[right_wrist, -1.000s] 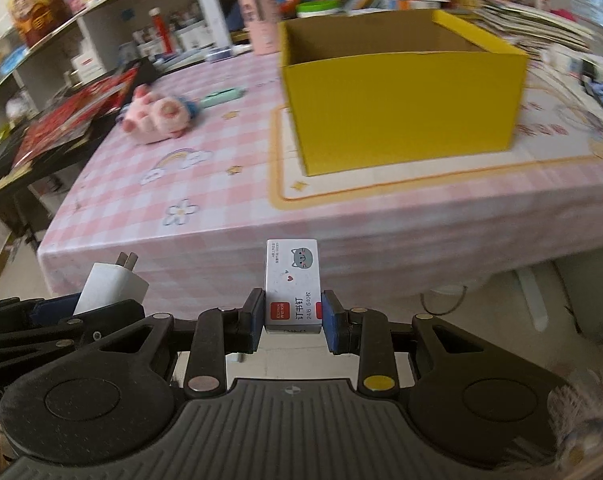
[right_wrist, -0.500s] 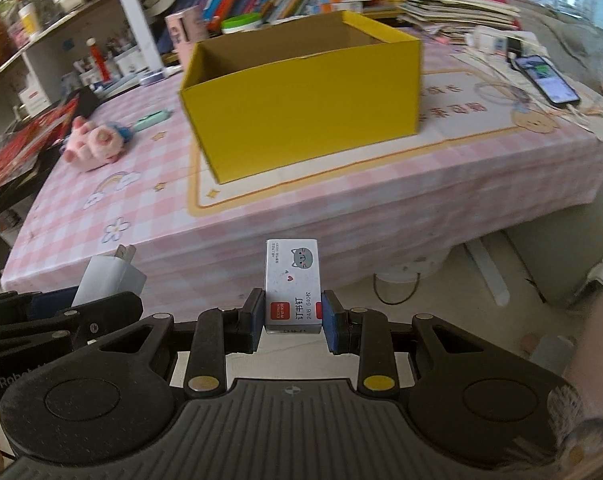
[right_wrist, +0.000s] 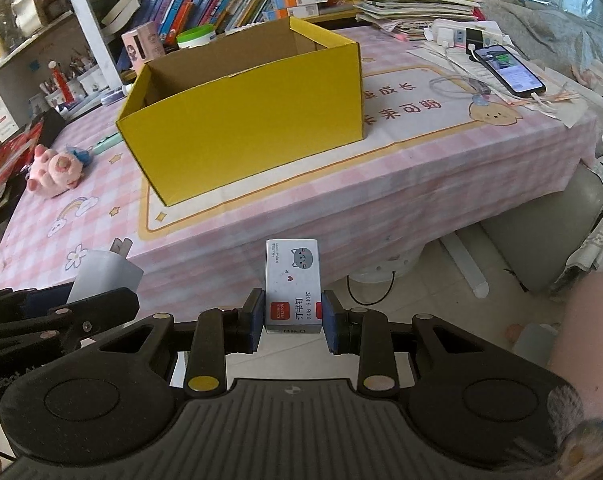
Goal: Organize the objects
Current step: 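Carry the charger in the left tool and white box in the right tool over the yellow box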
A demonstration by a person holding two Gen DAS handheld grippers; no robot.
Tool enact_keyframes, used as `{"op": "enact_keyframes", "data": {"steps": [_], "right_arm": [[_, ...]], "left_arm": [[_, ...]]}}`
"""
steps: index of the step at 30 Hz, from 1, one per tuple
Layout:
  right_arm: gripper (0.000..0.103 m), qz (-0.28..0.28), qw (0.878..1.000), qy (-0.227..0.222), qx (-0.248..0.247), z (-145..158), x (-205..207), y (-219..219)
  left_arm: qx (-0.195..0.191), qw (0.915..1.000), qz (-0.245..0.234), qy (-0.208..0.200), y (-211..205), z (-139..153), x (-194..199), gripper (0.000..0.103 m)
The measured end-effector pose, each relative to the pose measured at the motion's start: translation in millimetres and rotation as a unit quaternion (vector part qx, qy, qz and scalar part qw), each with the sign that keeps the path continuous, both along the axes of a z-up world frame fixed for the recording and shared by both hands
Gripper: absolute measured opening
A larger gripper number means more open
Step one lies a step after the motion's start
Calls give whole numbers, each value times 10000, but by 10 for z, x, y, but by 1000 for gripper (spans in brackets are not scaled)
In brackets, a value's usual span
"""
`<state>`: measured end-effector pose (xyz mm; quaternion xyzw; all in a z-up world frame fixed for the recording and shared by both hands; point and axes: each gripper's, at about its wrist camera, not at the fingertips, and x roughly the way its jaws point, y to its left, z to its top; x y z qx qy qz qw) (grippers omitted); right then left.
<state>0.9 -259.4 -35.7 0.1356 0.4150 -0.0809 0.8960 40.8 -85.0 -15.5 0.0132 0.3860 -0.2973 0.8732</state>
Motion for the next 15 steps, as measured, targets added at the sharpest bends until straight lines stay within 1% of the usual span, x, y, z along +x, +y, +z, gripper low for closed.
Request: {"op": "enact_keyframes", "data": {"steps": [10,15], "right_arm": [[28,56,10000,58,-26,-5,149,-120],[28,15,10000,-10,-21,32,227,-213]], "left_arm": [[-131,9997,-27,-210,-140,101,116,41],[-186,9989,-89,-420,-228,187,198,41]]}}
